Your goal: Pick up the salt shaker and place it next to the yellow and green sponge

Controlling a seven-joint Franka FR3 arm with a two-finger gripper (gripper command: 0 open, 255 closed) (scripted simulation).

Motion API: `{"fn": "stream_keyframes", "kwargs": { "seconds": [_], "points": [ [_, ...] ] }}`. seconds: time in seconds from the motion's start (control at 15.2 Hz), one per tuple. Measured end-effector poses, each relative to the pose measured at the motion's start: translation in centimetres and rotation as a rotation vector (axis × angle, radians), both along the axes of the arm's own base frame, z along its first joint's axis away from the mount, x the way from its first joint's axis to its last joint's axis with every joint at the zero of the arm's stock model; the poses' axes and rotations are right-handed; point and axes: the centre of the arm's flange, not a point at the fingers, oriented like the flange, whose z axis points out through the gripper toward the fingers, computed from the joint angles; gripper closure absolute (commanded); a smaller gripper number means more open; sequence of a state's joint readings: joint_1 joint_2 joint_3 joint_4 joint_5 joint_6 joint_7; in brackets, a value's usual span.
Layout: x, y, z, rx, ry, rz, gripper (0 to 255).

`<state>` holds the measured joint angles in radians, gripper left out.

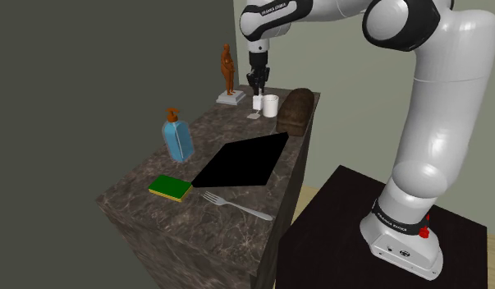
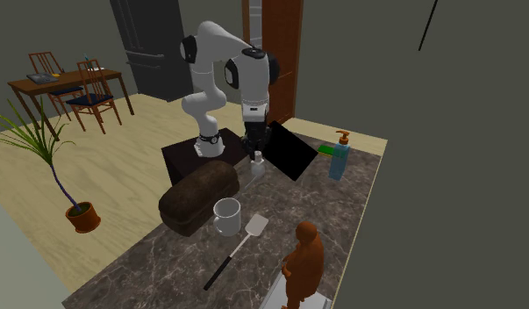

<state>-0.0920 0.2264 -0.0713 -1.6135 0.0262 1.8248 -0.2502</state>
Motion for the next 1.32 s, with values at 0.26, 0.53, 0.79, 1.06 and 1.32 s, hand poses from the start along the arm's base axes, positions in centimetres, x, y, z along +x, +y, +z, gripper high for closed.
{"fn": "stream_keyframes", "kwargs": {
  "seconds": [0.26, 0.53, 0.79, 1.06, 1.32],
  "points": [
    [-0.1, 0.0, 2.1, 0.000, 0.000, 0.000, 255],
    [0.0, 0.0, 4.0, 0.000, 0.000, 0.000, 255],
    [0.3, 4.1, 3.8, 0.000, 0.001, 0.001, 255],
    [0.8, 9.1, 3.1, 0.000, 0.001, 0.001, 255],
    [1.2, 14.1, 2.0, 0.000, 0.001, 0.001, 255]
  ]
}}
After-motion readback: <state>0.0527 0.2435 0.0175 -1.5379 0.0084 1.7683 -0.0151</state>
